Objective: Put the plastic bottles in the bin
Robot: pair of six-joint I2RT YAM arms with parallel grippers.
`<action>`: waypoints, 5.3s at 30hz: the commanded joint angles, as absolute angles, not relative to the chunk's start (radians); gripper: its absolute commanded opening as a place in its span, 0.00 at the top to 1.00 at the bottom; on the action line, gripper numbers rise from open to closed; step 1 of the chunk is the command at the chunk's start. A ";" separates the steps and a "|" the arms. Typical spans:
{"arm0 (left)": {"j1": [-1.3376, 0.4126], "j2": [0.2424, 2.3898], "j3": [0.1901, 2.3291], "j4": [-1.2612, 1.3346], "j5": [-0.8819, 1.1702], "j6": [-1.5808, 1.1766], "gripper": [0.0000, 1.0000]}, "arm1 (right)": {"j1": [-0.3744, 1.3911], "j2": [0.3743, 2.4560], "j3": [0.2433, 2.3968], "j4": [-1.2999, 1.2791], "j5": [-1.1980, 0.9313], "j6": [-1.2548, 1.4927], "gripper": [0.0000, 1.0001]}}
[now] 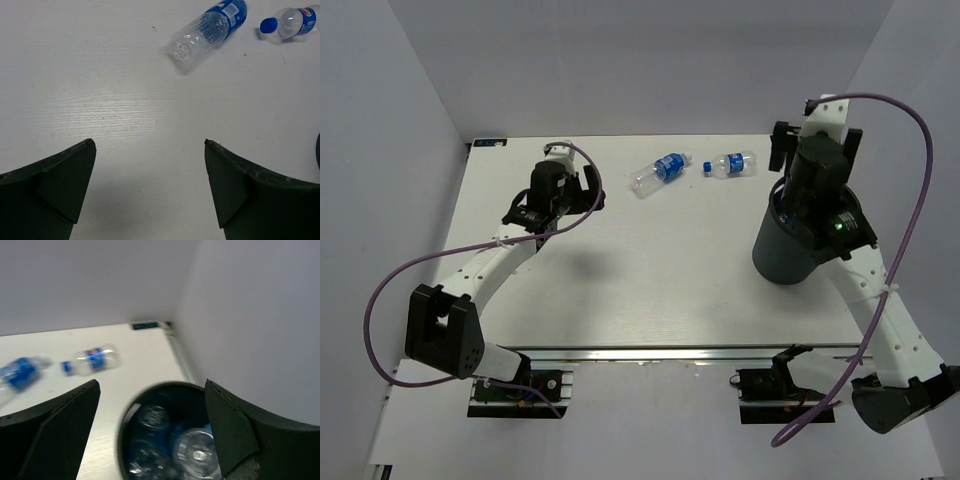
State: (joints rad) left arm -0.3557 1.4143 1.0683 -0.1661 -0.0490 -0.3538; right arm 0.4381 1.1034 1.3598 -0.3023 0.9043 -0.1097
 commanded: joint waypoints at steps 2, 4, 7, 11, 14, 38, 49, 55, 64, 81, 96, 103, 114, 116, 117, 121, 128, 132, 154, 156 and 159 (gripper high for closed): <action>-0.356 1.384 1.055 -0.192 -0.103 -0.333 0.02 | 0.494 1.169 1.526 -0.362 0.401 -0.191 0.11; -0.356 1.381 1.051 -0.196 -0.115 -0.331 0.02 | 0.564 1.242 1.542 -0.353 0.243 -0.331 0.11; -0.356 1.374 1.040 -0.231 -0.120 -0.347 0.02 | 0.589 1.386 1.598 -0.388 -0.038 -0.568 0.11; -0.356 1.341 0.976 -0.226 -0.083 -0.414 0.02 | 0.588 1.641 1.817 -0.543 -0.164 -0.749 0.11; -0.356 1.305 0.914 -0.204 -0.066 -0.458 0.02 | 0.588 1.840 2.023 -0.620 -0.169 -0.822 0.11; -0.356 1.376 0.821 -0.207 -0.138 -0.456 0.02 | 0.488 2.454 2.261 -0.480 -0.262 -1.447 0.10; -0.356 1.443 0.842 -0.213 -0.156 -0.436 0.02 | 0.486 2.599 2.260 -0.293 -0.244 -1.433 0.11; -0.356 1.448 0.844 -0.213 -0.156 -0.445 0.02 | 0.492 2.560 2.243 -0.318 -0.242 -1.411 0.64; -0.356 1.347 0.853 -0.244 -0.204 -0.486 0.02 | 0.596 2.306 2.132 -0.071 -0.322 -1.277 0.91; -0.357 1.150 0.845 -0.255 -0.304 -0.542 0.02 | 0.361 1.266 1.330 0.154 0.301 -0.229 1.00; -0.356 1.181 0.833 -0.250 -0.305 -0.537 0.02 | 0.170 1.051 1.111 -0.130 0.432 0.029 0.63; -0.356 1.180 0.831 -0.255 -0.334 -0.528 0.02 | 0.172 1.074 1.305 -0.181 0.472 -0.012 0.11; -0.356 1.223 0.851 -0.258 -0.336 -0.517 0.02 | 0.170 1.100 1.368 -0.181 0.383 -0.083 0.12; -0.356 1.229 0.850 -0.256 -0.339 -0.517 0.02 | 0.172 1.132 1.408 -0.211 0.313 -0.100 0.12; -0.356 1.230 0.850 -0.256 -0.342 -0.517 0.02 | 0.172 1.141 1.417 -0.215 0.249 -0.106 0.12; -0.356 1.243 0.857 -0.258 -0.353 -0.512 0.02 | 0.183 1.189 1.442 -0.216 0.112 -0.115 0.12; -0.356 1.267 0.874 -0.253 -0.354 -0.509 0.02 | 0.244 1.333 1.503 -0.235 0.113 -0.101 0.12; -0.354 1.298 0.900 -0.255 -0.353 -0.514 0.02 | 0.366 1.537 1.687 -0.311 0.339 -0.072 0.11; -0.252 1.447 0.936 -0.083 -0.264 -0.445 0.02 | 0.446 2.414 2.224 -0.287 0.997 0.532 0.11; -0.249 1.454 0.927 -0.066 -0.242 -0.445 0.02 | 0.428 2.427 2.209 -0.296 0.980 0.570 0.11; -0.244 1.471 0.927 -0.060 -0.218 -0.445 0.02 | 0.396 2.441 2.177 -0.317 0.941 0.672 0.11</action>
